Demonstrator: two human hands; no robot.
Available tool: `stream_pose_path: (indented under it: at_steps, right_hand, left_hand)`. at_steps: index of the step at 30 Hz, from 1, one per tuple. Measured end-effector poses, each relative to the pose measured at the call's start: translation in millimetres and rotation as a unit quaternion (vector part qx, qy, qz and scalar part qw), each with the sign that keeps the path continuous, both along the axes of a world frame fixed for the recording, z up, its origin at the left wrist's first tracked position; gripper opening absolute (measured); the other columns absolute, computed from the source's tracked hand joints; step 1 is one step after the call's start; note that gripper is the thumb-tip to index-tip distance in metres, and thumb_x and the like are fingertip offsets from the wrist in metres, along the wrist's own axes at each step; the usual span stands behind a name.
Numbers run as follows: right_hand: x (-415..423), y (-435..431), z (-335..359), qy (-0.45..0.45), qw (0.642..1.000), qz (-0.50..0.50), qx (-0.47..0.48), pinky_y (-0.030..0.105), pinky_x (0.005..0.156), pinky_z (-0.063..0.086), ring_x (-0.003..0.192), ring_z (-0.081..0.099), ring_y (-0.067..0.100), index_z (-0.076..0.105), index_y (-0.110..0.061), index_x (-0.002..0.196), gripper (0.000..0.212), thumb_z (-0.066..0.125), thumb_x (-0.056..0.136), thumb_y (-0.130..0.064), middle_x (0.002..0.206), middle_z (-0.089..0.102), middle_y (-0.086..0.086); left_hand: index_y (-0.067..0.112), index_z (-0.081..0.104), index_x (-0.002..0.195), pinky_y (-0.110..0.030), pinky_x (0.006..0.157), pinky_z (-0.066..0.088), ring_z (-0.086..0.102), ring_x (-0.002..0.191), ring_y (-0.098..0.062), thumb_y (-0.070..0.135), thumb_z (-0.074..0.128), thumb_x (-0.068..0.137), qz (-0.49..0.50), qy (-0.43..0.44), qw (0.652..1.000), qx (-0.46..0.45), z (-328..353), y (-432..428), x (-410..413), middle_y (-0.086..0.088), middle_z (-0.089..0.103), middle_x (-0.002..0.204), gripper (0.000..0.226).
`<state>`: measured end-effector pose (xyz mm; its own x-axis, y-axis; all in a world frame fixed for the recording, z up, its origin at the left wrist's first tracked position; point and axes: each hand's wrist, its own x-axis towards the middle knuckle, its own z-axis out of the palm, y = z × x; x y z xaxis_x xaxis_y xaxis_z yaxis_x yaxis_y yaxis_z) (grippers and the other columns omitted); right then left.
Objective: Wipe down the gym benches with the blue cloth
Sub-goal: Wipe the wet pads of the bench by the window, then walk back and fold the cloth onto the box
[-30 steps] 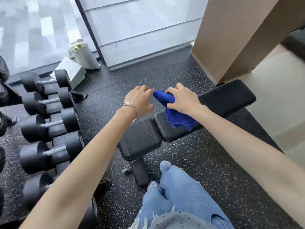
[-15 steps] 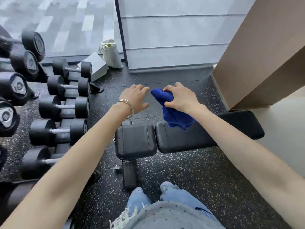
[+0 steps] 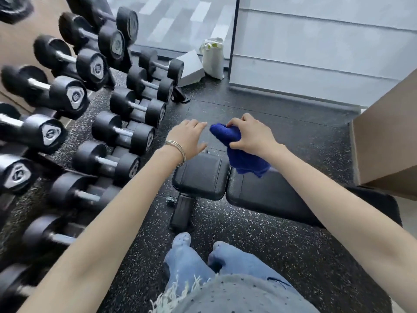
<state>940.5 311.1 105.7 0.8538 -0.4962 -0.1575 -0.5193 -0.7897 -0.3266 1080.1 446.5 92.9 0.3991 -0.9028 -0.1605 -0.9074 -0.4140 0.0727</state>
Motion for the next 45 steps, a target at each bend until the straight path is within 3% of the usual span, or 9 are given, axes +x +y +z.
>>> stream_pose_path:
  at_steps: [9,17,21,26,37,45]
  right_hand:
    - [29.2,68.7,-20.1,0.025,0.984,0.175,0.005,0.036,0.074,0.048,0.101,0.052,0.027,0.05,-0.022,0.122,0.053,0.069,0.074,-0.033,0.112,0.047,0.006]
    - [62.2,190.2,-29.2,0.044,0.938,0.345,-0.004,0.037,0.077,0.047,0.106,0.052,0.028,0.048,-0.025,0.127,0.059,0.071,0.073,-0.034,0.114,0.046,0.004]
    - [68.0,274.1,-31.2,0.043,0.903,0.427,-0.018,0.036,0.076,0.046,0.108,0.051,0.029,0.05,-0.024,0.125,0.057,0.071,0.073,-0.032,0.114,0.046,0.006]
    - [56.2,388.6,-28.3,0.034,0.851,0.52,-0.056,0.036,0.071,0.045,0.106,0.051,0.03,0.048,-0.016,0.122,0.056,0.071,0.074,-0.033,0.116,0.048,0.008]
    - [6.1,602.3,-22.0,0.014,0.745,0.658,-0.111,0.034,0.065,0.042,0.106,0.05,0.031,0.046,-0.016,0.123,0.055,0.07,0.077,-0.035,0.115,0.046,0.009]
    - [-18.2,711.4,-23.7,-0.029,0.638,0.749,-0.175,0.036,0.067,0.046,0.108,0.047,0.03,0.044,-0.018,0.127,0.057,0.068,0.078,-0.036,0.12,0.043,0.009]
  left_hand:
    - [0.014,0.027,0.146,-0.038,0.107,0.034,0.039,0.129,-0.027,0.042,0.052,0.091,0.155,0.012,0.988,0.022,-14.3,108.5,-20.0,-0.009,0.043,0.139,0.066]
    - [0.015,0.029,0.146,-0.04,0.105,0.037,0.04,0.128,-0.027,0.043,0.052,0.091,0.313,0.01,0.949,0.027,-16.0,248.8,-45.4,-0.008,0.044,0.139,0.065]
    - [0.016,0.03,0.145,-0.037,0.104,0.035,0.039,0.13,-0.026,0.043,0.051,0.091,0.384,0.012,0.922,0.041,-18.9,334.3,-75.8,-0.007,0.043,0.141,0.063]
    - [0.019,0.038,0.14,-0.04,0.098,0.043,0.047,0.123,-0.028,0.046,0.05,0.091,0.462,0.012,0.884,0.069,-21.0,444.5,-124.0,-0.007,0.05,0.134,0.058]
    - [0.022,0.044,0.135,-0.039,0.094,0.041,0.047,0.121,-0.026,0.056,0.041,0.09,0.595,0.001,0.797,0.103,-25.8,639.1,-236.8,-0.004,0.052,0.131,0.056]
    - [0.025,0.038,0.14,-0.044,0.112,0.021,0.031,0.135,-0.025,0.057,0.042,0.089,0.712,-0.002,0.698,0.078,-32.6,722.3,-316.3,-0.001,0.04,0.144,0.06]
